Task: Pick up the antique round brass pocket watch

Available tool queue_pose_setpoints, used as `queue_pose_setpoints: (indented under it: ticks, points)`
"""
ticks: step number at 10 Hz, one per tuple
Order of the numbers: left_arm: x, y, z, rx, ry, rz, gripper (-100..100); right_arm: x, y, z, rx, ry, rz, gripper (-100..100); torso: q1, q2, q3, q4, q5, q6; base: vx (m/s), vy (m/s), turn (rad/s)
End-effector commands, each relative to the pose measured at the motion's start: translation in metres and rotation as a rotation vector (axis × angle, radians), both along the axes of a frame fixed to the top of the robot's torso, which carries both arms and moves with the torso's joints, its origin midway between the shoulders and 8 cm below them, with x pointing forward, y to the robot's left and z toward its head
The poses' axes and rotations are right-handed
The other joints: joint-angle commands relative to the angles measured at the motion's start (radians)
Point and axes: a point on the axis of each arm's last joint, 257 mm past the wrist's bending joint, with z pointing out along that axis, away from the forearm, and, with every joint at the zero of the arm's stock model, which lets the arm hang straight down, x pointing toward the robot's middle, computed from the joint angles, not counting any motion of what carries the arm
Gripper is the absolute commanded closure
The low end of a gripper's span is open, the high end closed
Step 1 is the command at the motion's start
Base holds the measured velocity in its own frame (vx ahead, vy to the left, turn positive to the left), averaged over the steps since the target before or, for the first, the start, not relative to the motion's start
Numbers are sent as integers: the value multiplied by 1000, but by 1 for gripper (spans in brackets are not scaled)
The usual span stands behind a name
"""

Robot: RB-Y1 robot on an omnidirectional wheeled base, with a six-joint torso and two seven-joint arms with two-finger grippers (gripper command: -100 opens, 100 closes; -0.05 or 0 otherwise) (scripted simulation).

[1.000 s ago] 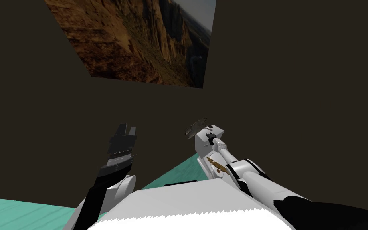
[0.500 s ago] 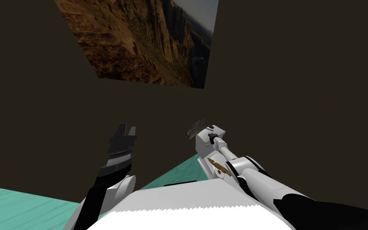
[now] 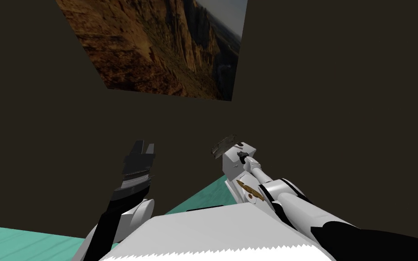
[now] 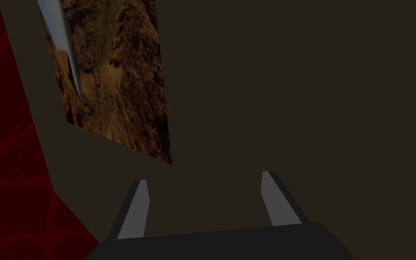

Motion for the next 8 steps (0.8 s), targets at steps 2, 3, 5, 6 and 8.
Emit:
queue_pose_setpoints:
  ticks: [2, 3, 5, 6, 8]
  points:
    - [0, 0, 0, 0, 0, 0, 0, -5, -7, -5, 5, 13, 19, -100, 0, 0, 0, 0, 0, -1, 64, 59, -50]
    - [0, 0, 0, 0, 0, 0, 0, -6, -7, -5, -6, 20, 25, -100, -1, -1, -1, -1, -1, -1, 52, 49, -35]
    - [0, 0, 0, 0, 0, 0, 0, -10, -13, -7, 3, 21, 34, -100, -4, 0, -1, -1, -2, -2, 35, 21, -23]
    - [0, 0, 0, 0, 0, 0, 0, -10, -12, -7, 0, 25, 36, -100, -3, -2, -2, -2, -2, -1, 54, 36, -38]
    - [0, 0, 0, 0, 0, 0, 0, -14, -18, -8, 9, 21, 43, -100, -4, -2, -2, -2, -3, -2, 35, 30, -28]
